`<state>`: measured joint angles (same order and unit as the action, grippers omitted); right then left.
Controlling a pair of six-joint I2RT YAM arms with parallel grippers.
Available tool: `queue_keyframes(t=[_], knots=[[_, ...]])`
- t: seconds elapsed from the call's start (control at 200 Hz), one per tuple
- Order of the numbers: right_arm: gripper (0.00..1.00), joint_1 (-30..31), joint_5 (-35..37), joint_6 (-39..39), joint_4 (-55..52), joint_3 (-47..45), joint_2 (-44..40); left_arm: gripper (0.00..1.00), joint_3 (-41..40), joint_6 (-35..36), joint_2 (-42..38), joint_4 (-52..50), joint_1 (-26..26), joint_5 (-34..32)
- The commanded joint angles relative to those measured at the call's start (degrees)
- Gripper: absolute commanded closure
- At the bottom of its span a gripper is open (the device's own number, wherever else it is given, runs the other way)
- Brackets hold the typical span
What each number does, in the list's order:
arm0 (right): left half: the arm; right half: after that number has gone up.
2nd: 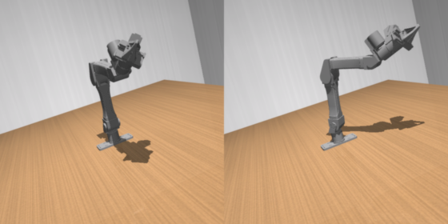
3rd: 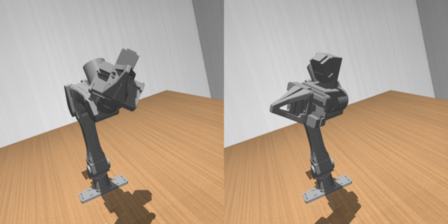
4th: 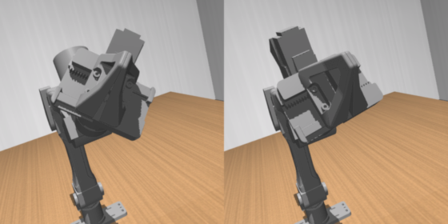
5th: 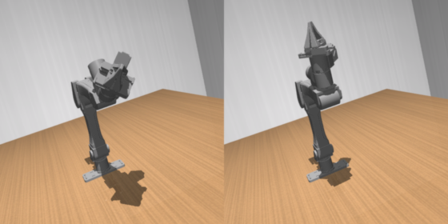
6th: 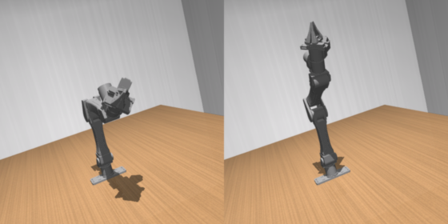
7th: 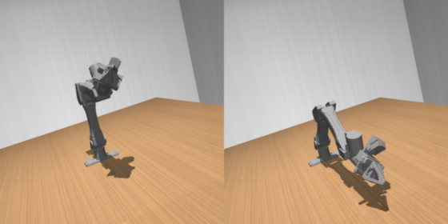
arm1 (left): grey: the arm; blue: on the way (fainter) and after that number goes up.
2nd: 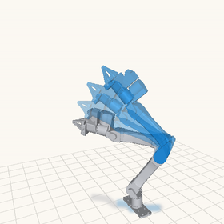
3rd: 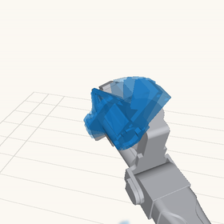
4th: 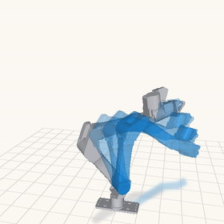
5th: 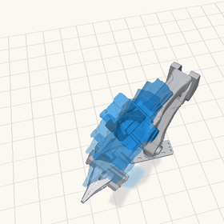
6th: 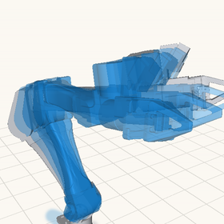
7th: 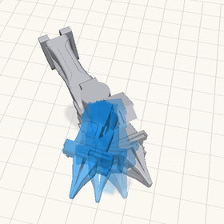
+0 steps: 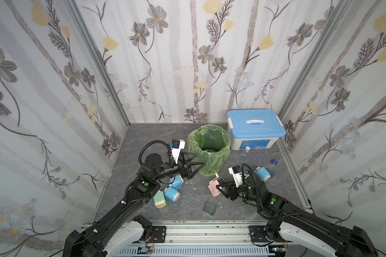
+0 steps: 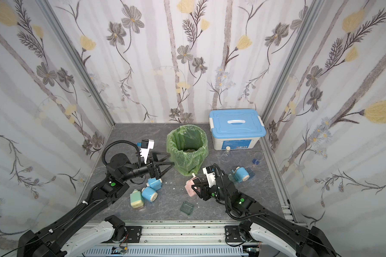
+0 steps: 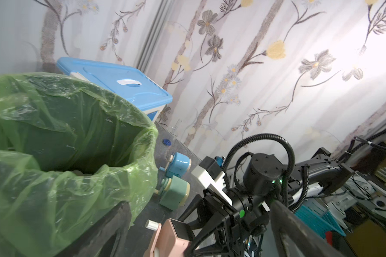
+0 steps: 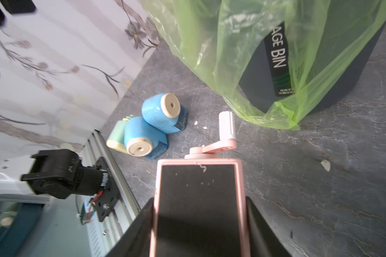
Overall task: Take out the pencil sharpener tray and clean the shavings
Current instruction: Pick up the pencil sharpener from the center of the board.
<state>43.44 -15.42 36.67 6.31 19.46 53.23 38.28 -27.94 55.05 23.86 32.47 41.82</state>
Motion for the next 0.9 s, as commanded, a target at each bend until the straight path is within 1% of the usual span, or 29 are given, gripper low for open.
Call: queue_keyframes(t=[0.0,0.19,0.255,0.315,0.385,0.445,0.59,0.724,0.894], knots=[[0.56,-4.2,-13.5,7.7,7.0,-2.0,-3.6,0.0,0.5,2.3,0.9,1.9,1.8,5.1],[0.54,-12.5,-28.5,20.6,14.5,-5.7,-12.2,0.0,0.5,3.9,1.7,0.7,4.5,6.7],[0.54,-14.7,-32.0,27.2,21.4,-7.4,-13.5,0.0,0.8,4.3,2.8,0.2,5.3,6.7],[0.54,-15.4,-33.8,33.2,29.5,-8.9,-13.6,0.0,0.9,4.4,4.0,0.2,6.0,7.2],[0.53,-15.6,-33.9,37.4,35.5,-9.4,-13.1,0.0,0.8,4.5,4.9,0.3,6.9,6.8],[0.53,-15.7,-33.0,39.4,40.2,-9.6,-13.1,0.0,0.6,4.4,5.2,0.4,7.3,6.1],[0.53,-15.6,-30.1,42.8,47.4,-9.5,-12.8,0.0,0.5,3.6,5.4,0.3,7.8,4.8],[0.53,-15.6,-27.6,43.1,48.8,-9.2,-12.9,0.0,0.2,0.6,6.5,3.7,8.5,5.1],[0.53,-15.4,-22.9,41.4,49.1,-9.7,-15.1,0.01,0.6,-1.9,8.7,7.6,11.0,4.1]])
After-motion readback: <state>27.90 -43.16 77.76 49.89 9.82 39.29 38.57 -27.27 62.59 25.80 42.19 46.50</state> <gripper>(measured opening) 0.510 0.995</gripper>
